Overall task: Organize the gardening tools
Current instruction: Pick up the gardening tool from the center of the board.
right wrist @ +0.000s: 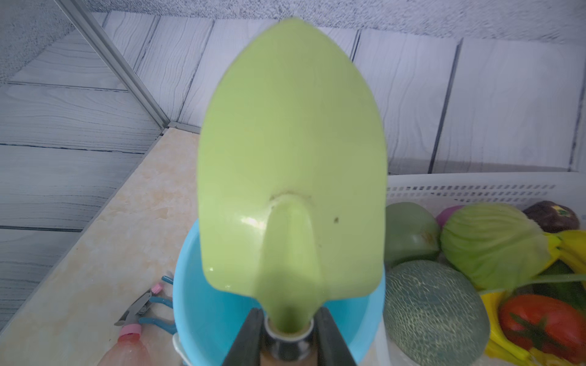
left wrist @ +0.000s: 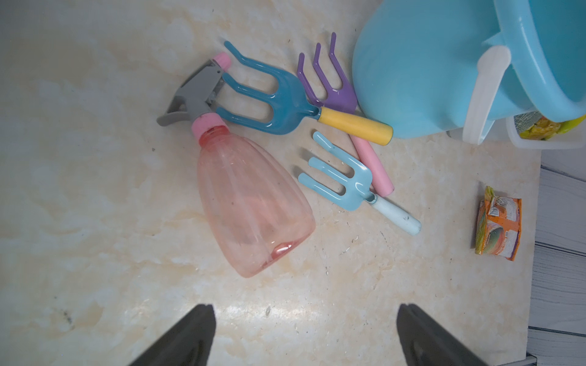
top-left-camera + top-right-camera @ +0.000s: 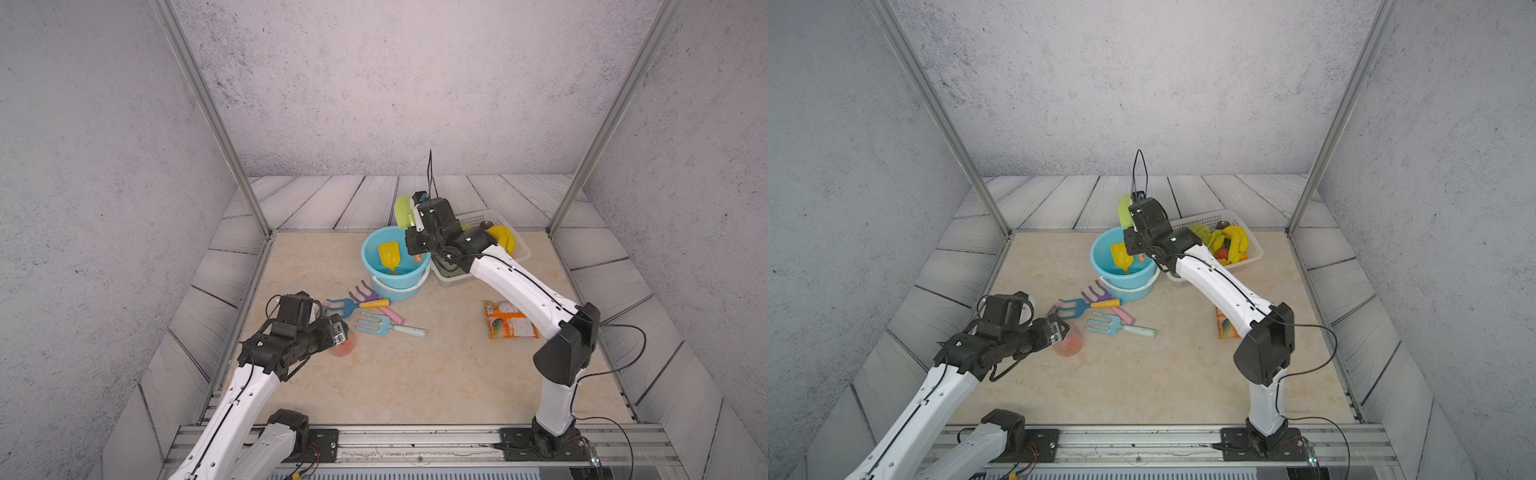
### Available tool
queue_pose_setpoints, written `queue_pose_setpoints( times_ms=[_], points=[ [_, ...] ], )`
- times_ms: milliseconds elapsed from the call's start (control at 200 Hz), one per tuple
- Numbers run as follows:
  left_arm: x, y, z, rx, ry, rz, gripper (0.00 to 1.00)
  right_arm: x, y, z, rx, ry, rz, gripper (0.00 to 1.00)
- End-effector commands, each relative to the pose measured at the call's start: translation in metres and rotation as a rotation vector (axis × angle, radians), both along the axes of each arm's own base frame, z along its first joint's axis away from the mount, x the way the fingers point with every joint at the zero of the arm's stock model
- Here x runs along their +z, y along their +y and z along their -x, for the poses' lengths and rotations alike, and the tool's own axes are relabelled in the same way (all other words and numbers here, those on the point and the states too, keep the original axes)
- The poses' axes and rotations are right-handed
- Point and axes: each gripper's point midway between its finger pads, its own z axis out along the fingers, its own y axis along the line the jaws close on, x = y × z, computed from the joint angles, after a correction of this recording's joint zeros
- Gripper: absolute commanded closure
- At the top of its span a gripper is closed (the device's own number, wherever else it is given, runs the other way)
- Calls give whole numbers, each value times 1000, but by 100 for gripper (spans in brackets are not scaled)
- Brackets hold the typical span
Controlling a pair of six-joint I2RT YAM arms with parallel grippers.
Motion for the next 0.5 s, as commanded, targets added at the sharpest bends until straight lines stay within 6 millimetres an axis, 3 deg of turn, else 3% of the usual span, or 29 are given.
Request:
queue_pose_setpoints(
  times_ms=[0, 285, 495],
  points=[
    [12, 3, -2, 2, -24, -20, 4, -15, 21, -18, 67, 9, -7, 87],
    [21, 2, -13, -11, -31, -48, 4, -65, 49, -37, 129, 72, -29, 86],
    [17, 2, -16, -7, -22, -53, 4, -95, 54, -44, 141, 103, -15, 84]
  ],
)
